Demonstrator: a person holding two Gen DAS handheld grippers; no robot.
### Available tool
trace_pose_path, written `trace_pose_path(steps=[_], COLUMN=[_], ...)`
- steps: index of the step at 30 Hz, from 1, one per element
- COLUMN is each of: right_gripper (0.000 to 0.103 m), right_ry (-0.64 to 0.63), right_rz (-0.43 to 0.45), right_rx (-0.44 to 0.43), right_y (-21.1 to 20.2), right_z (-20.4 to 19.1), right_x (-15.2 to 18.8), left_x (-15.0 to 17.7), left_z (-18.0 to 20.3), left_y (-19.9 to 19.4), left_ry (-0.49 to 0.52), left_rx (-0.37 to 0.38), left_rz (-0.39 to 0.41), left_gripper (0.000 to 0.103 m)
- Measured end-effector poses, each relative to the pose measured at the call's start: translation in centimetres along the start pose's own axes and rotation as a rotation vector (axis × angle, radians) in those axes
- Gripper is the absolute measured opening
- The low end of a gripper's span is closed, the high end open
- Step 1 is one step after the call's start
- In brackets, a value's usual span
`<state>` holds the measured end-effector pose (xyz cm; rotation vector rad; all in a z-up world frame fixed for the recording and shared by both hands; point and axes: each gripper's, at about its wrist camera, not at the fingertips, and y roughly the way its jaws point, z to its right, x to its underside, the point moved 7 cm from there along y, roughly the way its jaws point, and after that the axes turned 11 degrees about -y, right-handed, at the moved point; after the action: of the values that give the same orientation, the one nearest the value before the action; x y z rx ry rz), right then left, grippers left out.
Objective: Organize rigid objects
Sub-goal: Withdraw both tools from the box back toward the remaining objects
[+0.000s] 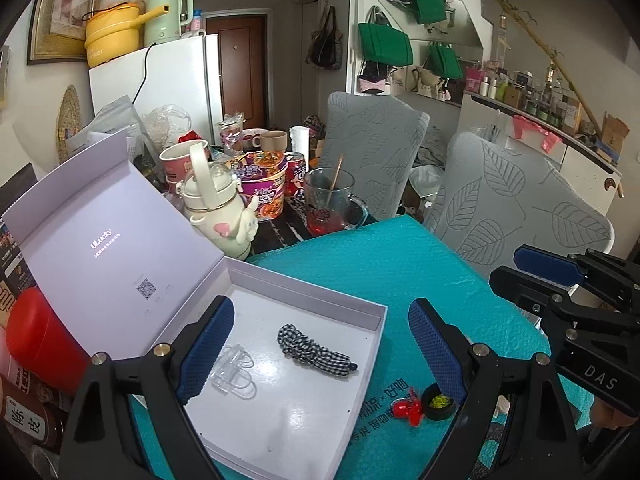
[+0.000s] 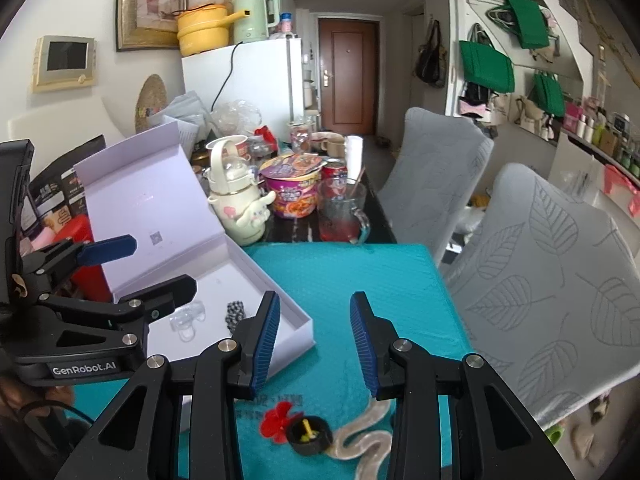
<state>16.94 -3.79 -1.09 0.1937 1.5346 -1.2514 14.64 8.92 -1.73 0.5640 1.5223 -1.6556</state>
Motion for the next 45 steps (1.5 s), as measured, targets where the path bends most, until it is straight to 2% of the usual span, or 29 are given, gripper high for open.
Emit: trace_pose_path(steps=[11, 18, 28, 30, 35, 38, 45], right_gripper=[0.036, 0.036, 0.036, 0.036, 0.036, 0.036, 0.042], right_ry=[0.033, 0.055, 0.094, 0.102, 0.101, 0.107, 0.142], right_rz=[0.005, 0.007, -0.012, -0.019, -0.040, -0.047, -0.078], right_rx=[0.054, 0.035, -0.007, -0.012, -0.009, -0.022, -0.044], right_y=[-4.3, -5.5, -6.0, -5.9, -5.4, -5.0, -4.0], right_z=[1.9, 2.5, 2.8, 2.9, 2.7, 2.7, 3.0], right_x=[3.0, 5.0, 8.5, 9.2, 11.1, 12.0, 14.0], left_x=[1.7, 3.5, 6.7, 7.6, 10.1, 11.4, 12.9], left_z=[3.9, 4.9, 4.8, 5.1, 5.6, 5.5, 5.6], left_y=[-1.8, -2.6, -2.4, -2.2, -1.3, -0.7, 0.2], left_ry=[0.025, 0.022, 0.003, 0.021, 0.077, 0.062, 0.044], left_rx=[0.078, 0.078, 0.064, 0.076, 0.043, 0.050, 0.056], left_rz=[-0.013, -0.034, -0.082, -0.093, -0.128, -0.158, -0.183], left_gripper=[0.090, 0.090, 0.090, 0.090, 0.090, 0.090, 0.090])
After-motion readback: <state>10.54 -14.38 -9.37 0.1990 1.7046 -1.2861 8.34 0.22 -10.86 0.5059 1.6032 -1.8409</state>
